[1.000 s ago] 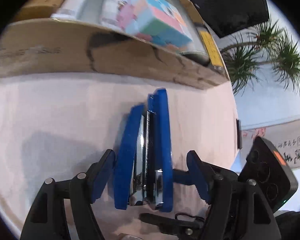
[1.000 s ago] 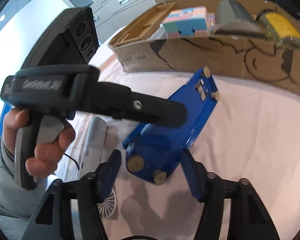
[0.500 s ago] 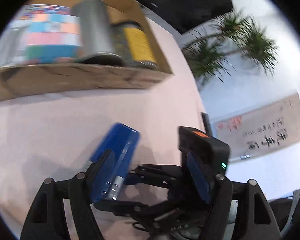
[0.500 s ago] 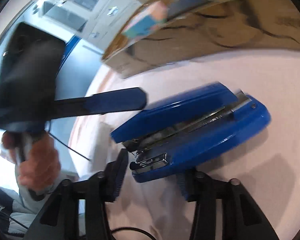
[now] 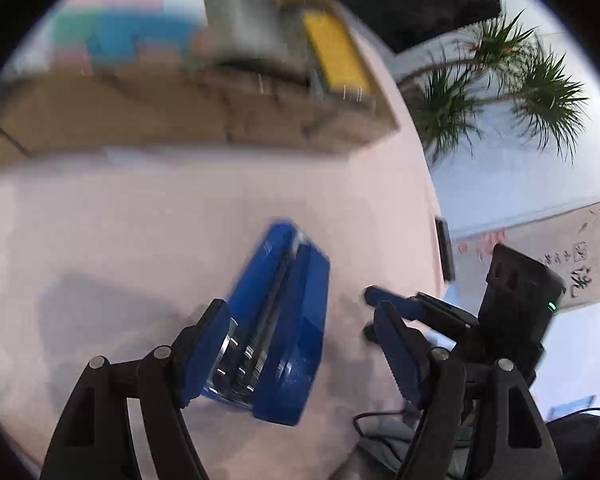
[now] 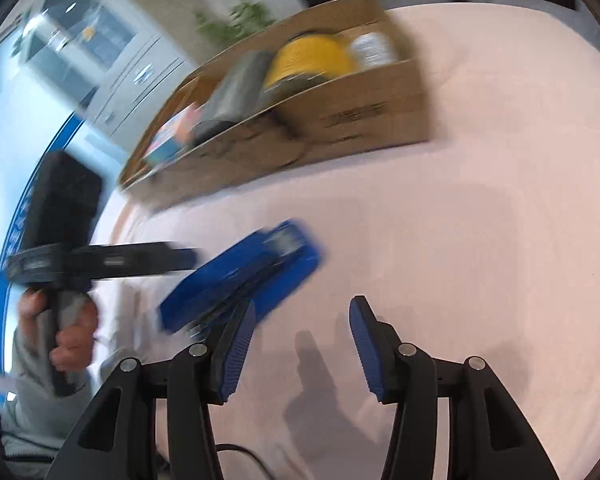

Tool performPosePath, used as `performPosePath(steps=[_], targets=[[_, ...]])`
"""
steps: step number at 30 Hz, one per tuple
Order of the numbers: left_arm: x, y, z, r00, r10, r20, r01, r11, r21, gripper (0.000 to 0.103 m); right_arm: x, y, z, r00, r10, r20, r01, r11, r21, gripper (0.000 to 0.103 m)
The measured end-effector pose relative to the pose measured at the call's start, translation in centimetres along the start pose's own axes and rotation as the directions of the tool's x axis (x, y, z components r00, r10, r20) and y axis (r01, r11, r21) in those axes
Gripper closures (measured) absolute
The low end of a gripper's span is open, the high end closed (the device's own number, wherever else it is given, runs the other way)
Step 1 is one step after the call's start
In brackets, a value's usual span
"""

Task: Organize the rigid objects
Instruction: 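Turn the blue stapler on the table with both tools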

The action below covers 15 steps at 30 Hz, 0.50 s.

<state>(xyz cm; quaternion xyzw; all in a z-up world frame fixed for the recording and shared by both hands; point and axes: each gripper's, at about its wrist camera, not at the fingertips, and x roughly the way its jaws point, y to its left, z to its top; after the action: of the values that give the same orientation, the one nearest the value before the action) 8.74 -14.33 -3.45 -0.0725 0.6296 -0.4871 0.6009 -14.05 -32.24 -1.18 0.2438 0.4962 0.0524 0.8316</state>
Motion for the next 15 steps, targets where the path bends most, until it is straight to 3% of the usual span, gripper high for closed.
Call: performPosePath(steps=[4,6,10,15], targets=[[0.9,-1.9,-1.0,0.995,-0.088,-0.037,0.089,0.995,0.032,0.025,2.5,4.3,-1.1,0.995,0.052,-0.088,-0.061,0.993,-0.101,0.054],[1.1,-2.5,-1.3,0.997,-0.069,-0.042,0.071,0.996,0.059,0.025,2.6,4.4,-1.5,0.995,0.033,-0.098,-0.043,0.994,-0.101,0.051],[0.1,-2.9,-1.3,0.991,-0.131,-0.034,0.133,0.988,0.072,0.025,2.5,4.4,-0.8,0.995,-0.04,-0.092,0.032,0.996,-0.087,0.048],[-1.9,-1.1,-1.7,0.997,-0.061,0.045,0.059,0.997,0.054,0.025,2.8,4.2,-0.5,0.994,-0.09,-0.068,0.088,0.996,-0.03,0.046]])
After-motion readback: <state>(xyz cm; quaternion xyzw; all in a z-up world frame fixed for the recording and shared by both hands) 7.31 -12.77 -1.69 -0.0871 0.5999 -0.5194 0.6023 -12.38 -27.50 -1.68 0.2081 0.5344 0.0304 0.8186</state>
